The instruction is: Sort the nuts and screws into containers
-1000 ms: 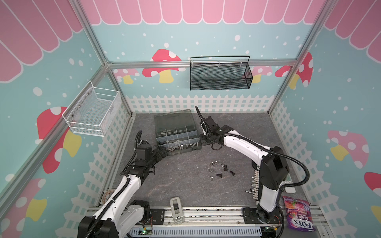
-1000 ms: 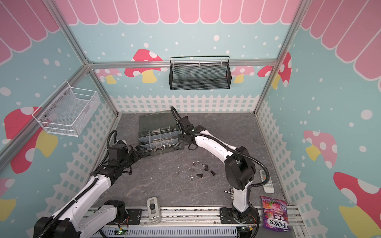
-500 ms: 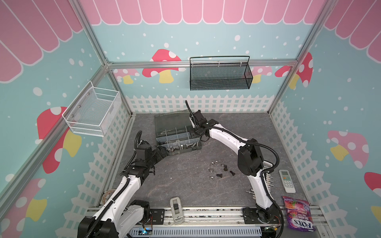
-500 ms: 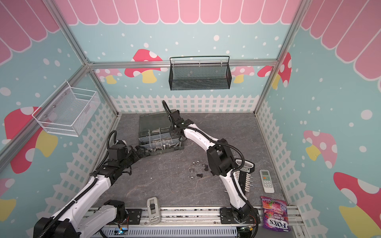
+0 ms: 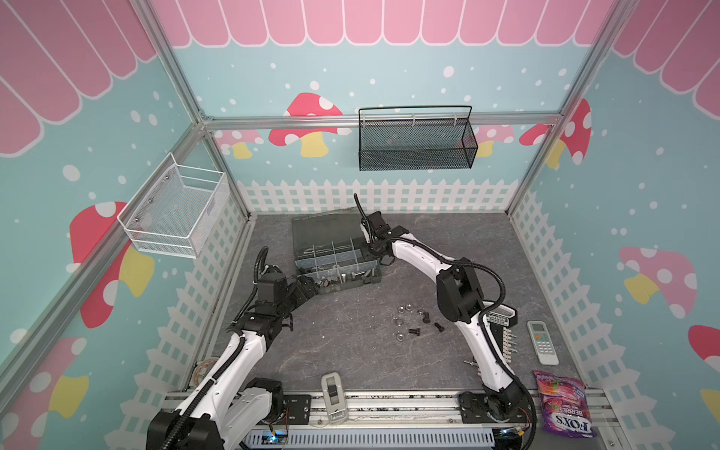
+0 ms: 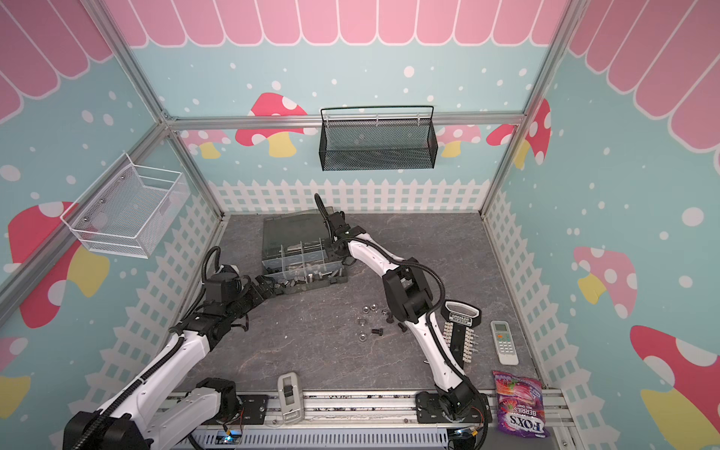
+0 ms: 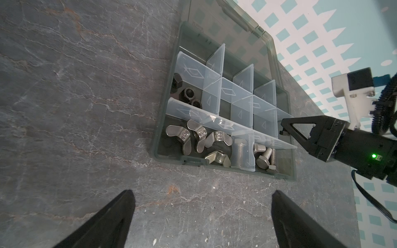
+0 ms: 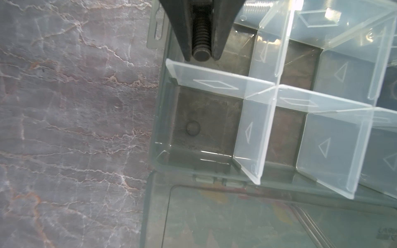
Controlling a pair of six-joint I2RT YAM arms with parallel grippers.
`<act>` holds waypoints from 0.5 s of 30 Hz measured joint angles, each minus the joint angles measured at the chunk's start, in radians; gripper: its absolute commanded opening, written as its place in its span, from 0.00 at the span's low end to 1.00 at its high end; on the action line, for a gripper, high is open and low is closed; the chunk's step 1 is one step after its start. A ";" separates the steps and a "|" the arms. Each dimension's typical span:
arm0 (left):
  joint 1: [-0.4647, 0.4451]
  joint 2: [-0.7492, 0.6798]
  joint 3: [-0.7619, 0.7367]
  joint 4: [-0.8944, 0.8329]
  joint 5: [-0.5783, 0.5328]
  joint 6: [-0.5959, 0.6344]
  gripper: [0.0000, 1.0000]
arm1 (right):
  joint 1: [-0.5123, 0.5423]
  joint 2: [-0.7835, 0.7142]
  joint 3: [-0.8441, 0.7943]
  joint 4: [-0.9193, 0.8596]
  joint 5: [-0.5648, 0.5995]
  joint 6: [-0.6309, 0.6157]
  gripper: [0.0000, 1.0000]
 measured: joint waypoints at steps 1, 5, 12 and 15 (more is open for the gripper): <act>0.000 0.002 0.000 0.000 0.000 0.000 1.00 | 0.001 0.000 0.000 0.000 -0.002 0.000 0.18; 0.000 0.004 0.000 0.000 0.000 0.000 1.00 | 0.001 0.000 0.000 0.001 -0.010 0.001 0.25; 0.000 -0.007 0.000 -0.003 -0.005 0.000 1.00 | 0.001 -0.002 0.000 0.000 -0.010 -0.004 0.29; 0.000 -0.019 0.000 -0.004 -0.009 0.000 1.00 | 0.001 -0.008 0.000 -0.009 -0.005 -0.005 0.29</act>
